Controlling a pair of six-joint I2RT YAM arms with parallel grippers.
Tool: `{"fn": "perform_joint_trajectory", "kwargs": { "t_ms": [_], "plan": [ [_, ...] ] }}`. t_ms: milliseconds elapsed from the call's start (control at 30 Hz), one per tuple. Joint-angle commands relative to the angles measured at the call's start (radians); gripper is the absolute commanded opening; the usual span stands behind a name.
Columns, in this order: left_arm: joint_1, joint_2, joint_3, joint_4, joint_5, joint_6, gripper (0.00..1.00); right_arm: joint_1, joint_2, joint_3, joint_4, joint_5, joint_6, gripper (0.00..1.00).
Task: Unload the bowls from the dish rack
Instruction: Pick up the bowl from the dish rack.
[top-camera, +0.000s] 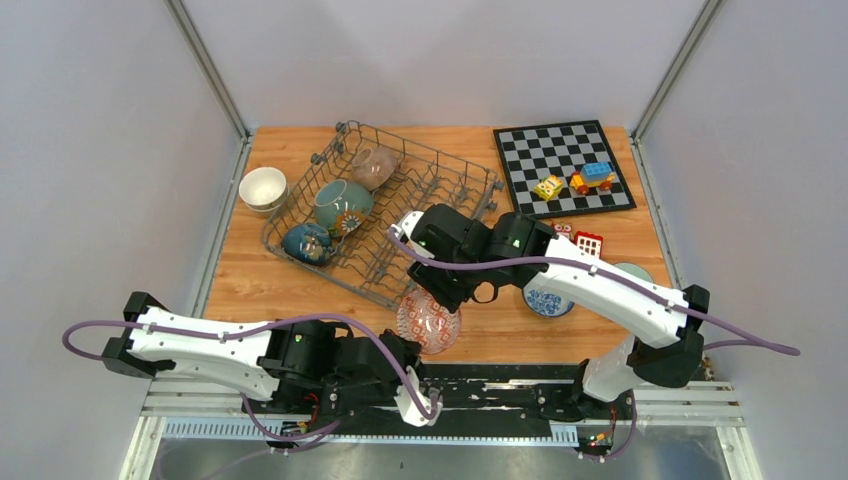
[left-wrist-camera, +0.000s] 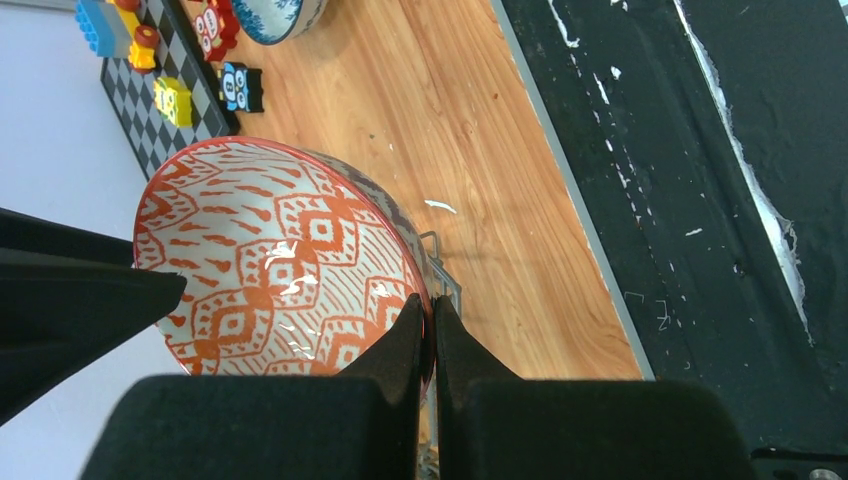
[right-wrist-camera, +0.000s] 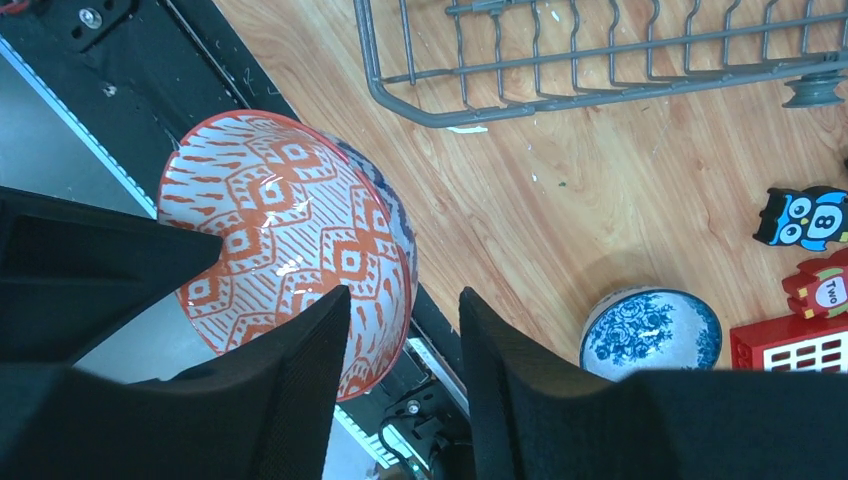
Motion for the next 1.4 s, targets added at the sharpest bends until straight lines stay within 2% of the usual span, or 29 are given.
{"fn": "perform_joint_trajectory", "kwargs": {
  "t_ms": [0, 433, 533, 633, 767, 800, 833, 900, 933, 1033, 1100, 1167, 1267, 1367],
  "plan": [
    [-0.014, -0.011, 0.005, 0.015, -0.018, 0.033, 0.0, 0.018, 0.012, -0.011, -0.057, 0.028, -0.022, 0.45],
    [-0.019, -0.025, 0.011, 0.018, -0.023, 0.008, 0.0, 0.021, 0.032, -0.048, -0.041, 0.011, -0.001, 0.31],
    [-0.019, -0.026, 0.008, 0.021, -0.024, -0.002, 0.0, 0.023, 0.037, -0.052, -0.037, -0.008, 0.002, 0.23],
    [-0.019, -0.029, 0.002, 0.033, -0.031, -0.015, 0.0, 0.024, 0.041, -0.054, -0.033, -0.015, 0.008, 0.05],
    [-0.019, -0.04, -0.015, 0.082, -0.077, -0.059, 0.0, 0.023, 0.02, -0.064, -0.023, 0.018, 0.037, 0.04],
    [-0.019, -0.042, -0.021, 0.098, -0.101, -0.078, 0.06, 0.023, 0.008, -0.071, -0.016, 0.038, 0.048, 0.03],
    [-0.019, -0.043, -0.031, 0.114, -0.121, -0.095, 0.17, 0.023, -0.009, -0.08, -0.008, 0.067, 0.061, 0.04],
    [-0.019, -0.051, -0.049, 0.15, -0.188, -0.155, 0.44, 0.016, -0.051, -0.106, 0.01, 0.145, 0.102, 0.04],
    [-0.019, -0.059, -0.056, 0.177, -0.226, -0.187, 0.54, 0.012, -0.08, -0.126, 0.028, 0.181, 0.125, 0.03],
    [-0.018, -0.08, -0.079, 0.279, -0.384, -0.309, 0.97, -0.022, -0.182, -0.233, 0.107, 0.268, 0.202, 0.04],
    [-0.008, -0.076, -0.08, 0.327, -0.478, -0.39, 1.0, -0.041, -0.26, -0.312, 0.171, 0.327, 0.25, 0.04],
    [0.024, -0.059, -0.062, 0.337, -0.511, -0.515, 1.0, -0.059, -0.334, -0.387, 0.23, 0.372, 0.296, 0.04],
    [0.094, -0.039, -0.026, 0.309, -0.424, -0.737, 1.0, -0.082, -0.425, -0.46, 0.267, 0.425, 0.369, 0.03],
    [0.121, -0.029, -0.019, 0.364, -0.38, -0.901, 1.0, -0.101, -0.469, -0.504, 0.271, 0.443, 0.436, 0.04]
  ]
}}
